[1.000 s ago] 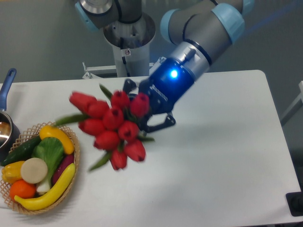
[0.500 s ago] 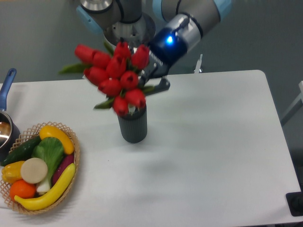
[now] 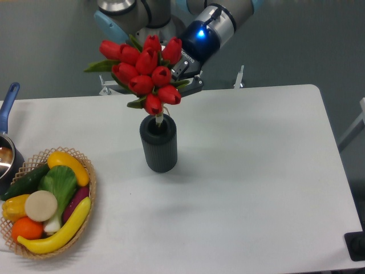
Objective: Insert the flowers into the vase
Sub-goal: 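Position the tulip stems above the vase opening, then lower the tulip stems down into the black vase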
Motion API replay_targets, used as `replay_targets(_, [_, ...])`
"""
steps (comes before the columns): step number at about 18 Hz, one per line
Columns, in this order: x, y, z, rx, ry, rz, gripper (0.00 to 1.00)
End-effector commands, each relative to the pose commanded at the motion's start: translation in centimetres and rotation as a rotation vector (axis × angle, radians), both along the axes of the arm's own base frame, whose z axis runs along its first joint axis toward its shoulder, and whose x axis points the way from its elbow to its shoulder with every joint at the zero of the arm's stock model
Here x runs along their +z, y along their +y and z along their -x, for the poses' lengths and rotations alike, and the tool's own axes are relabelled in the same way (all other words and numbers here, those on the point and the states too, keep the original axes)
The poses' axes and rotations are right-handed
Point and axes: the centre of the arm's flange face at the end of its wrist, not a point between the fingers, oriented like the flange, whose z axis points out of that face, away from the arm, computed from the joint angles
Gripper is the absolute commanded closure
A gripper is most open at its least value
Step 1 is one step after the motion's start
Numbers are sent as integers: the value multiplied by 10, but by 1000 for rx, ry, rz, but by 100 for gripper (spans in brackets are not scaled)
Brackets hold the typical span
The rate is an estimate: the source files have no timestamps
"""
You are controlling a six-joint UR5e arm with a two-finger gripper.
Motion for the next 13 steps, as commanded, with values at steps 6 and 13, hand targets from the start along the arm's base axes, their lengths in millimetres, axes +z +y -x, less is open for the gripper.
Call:
replay_targets(6, [-32,-1,-16,-23,10,0,100])
replay_targets(13, [-73,-8,-21,-32,44,-6,100])
